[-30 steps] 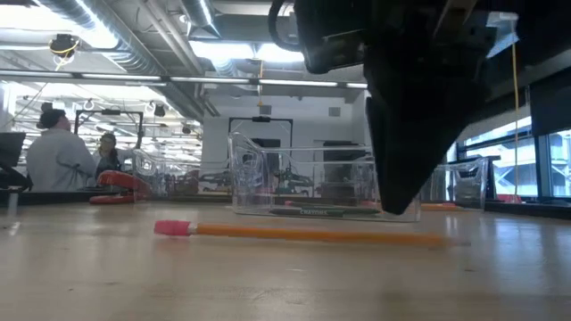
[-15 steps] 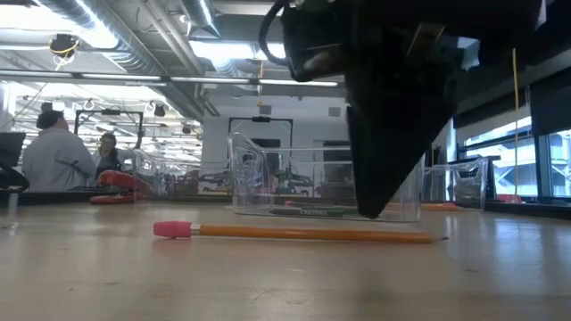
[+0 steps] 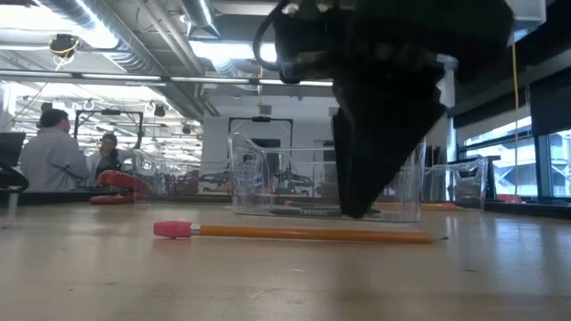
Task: Sort crayons/erasers/pens/pencils in bins
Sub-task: Put the orange pencil into the top right transparent bin
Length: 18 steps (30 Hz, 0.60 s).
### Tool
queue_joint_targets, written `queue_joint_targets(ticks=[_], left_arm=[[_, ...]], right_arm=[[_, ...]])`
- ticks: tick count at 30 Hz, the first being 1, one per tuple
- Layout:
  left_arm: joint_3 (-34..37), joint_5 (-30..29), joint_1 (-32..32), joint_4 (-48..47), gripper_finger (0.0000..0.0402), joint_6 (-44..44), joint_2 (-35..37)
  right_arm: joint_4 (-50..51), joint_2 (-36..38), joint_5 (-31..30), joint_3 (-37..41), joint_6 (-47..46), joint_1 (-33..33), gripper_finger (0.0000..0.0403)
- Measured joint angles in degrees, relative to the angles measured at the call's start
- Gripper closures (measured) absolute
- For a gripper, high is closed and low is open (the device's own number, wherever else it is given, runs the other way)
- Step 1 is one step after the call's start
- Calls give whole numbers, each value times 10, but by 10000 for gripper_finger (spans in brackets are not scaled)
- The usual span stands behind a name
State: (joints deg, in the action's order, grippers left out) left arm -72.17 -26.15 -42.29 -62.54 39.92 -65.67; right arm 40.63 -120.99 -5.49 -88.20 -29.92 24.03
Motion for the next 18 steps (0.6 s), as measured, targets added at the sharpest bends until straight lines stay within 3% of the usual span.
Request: queue_joint_targets(ticks=[6,18], left_arm=[[0,0,0,0,323,0,0],[0,0,0,0,323,1,0]], right_arm=[[-13,0,-27,28,2,-1,230],[-50,6,-2,67,8,-10,229]])
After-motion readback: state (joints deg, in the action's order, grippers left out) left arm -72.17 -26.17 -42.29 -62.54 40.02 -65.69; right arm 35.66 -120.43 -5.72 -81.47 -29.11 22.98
